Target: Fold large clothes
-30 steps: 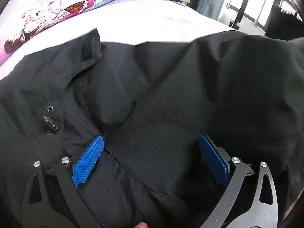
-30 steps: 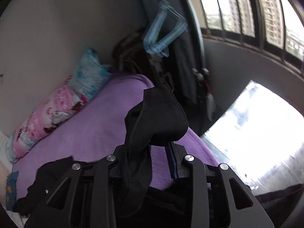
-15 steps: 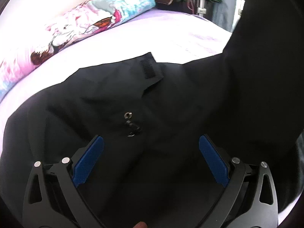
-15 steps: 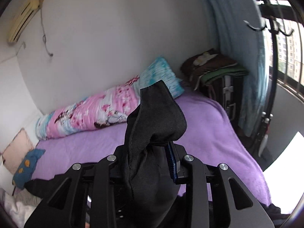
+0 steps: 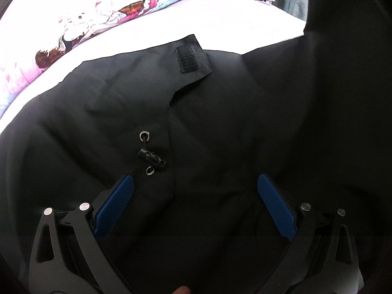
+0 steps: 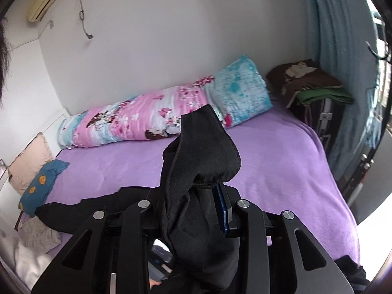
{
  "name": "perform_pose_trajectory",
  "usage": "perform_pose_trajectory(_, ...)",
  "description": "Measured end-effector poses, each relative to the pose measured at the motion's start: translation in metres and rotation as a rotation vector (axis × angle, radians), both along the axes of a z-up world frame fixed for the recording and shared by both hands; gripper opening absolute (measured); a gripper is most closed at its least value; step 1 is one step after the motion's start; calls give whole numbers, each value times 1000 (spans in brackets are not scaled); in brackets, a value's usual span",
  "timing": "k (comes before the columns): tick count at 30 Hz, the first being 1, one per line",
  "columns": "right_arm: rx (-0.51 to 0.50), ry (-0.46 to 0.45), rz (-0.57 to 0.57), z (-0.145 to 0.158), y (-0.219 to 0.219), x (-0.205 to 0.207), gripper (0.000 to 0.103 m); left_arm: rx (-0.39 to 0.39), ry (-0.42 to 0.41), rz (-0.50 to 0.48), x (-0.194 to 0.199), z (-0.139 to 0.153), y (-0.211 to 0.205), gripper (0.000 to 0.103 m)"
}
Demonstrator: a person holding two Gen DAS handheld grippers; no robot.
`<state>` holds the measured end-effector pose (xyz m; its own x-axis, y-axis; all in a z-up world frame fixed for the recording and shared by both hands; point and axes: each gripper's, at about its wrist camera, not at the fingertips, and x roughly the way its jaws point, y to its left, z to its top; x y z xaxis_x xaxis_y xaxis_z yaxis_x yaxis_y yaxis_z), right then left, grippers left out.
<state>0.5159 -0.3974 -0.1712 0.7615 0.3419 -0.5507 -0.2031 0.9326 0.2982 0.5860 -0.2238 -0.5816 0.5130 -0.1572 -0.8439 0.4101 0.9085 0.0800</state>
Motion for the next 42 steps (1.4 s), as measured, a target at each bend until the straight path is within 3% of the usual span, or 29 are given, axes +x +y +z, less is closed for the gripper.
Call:
perform_pose_trajectory(5, -3, 3, 35, 6, 38, 11, 30, -63, -24, 30, -10, 30, 30, 97)
perform_pose_trajectory(13, -36, 26, 133, 2, 131, 25, 30, -93, -111, 18, -70, 73, 105, 97)
perform_pose_trajectory(17, -33, 55, 204, -7, 187, 29, 30, -71, -129, 16, -104, 80, 133, 97)
perform_pose_trajectory(24, -95, 53, 315, -21, 290, 30, 30, -39, -96, 101, -143, 79, 208, 97)
perform_pose_trajectory(28, -181, 46, 352, -57, 358, 25, 30, -38, -78, 185, -156, 76, 255, 97)
perform_pose_trajectory(32, -259, 71, 402, -117, 425, 17, 30, -38, -74, 275, -168, 78, 301, 97)
perform_pose_trajectory(35, -338, 64, 454, -166, 468, 6, 30, -58, -124, 343, -186, 88, 342, 97)
perform_pose_trajectory(39, -363, 94, 476, -215, 496, 0, 31, -69, -108, 384, -197, 92, 378, 97)
perform_pose_trajectory(42, -343, 201, 491, -253, 506, 2, 37, -59, -91, 398, -204, 93, 397, 97)
